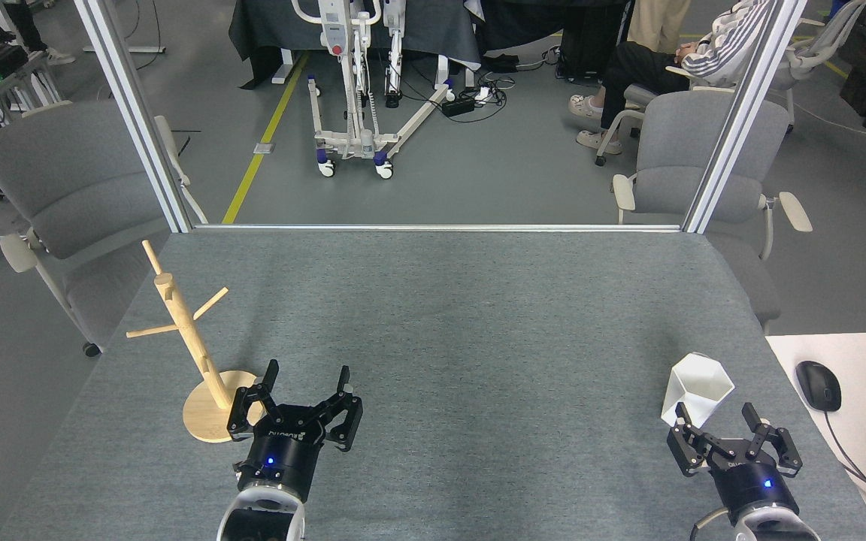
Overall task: Hang cup on storage rack
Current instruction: 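Close the right gripper on the rim of the white cup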
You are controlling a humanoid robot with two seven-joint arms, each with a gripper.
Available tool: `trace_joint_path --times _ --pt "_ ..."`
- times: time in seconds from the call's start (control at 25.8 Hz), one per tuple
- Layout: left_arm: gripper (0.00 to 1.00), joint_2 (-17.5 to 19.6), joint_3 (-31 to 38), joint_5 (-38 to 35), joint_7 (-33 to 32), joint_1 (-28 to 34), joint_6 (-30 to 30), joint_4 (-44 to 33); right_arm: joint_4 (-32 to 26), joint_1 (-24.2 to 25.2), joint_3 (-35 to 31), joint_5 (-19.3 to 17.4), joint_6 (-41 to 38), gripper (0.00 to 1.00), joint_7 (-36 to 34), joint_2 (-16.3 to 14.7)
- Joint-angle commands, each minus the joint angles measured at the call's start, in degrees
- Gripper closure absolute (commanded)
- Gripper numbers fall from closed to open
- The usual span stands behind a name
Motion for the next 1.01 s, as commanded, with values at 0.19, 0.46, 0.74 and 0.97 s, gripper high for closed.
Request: trace_joint_path --times 0.19,0.46,0.74,0.97 --pt "0.0 0.14 0.04 0.0 -0.09 -0.45 0.04 0.04 1.82 -1.61 0.02 0.0 0.05 0.0 -0.01 -0.07" --pt "0.0 0.23 0.04 0.0 -0.09 -0.54 -0.14 0.22 2.44 -1.7 0.2 0.0 0.05 0.0 -0.01 0.02" --pt "0.0 0.23 0.12 0.0 -0.09 -0.63 -0.05 0.31 3.49 -3.19 0.28 0.0 0.05 0.0 -0.01 0.28" --pt "0.0 0.23 0.12 0.0 -0.09 -0.63 -0.05 0.75 5.6 -5.65 1.43 0.0 0.05 0.0 -0.01 0.63"
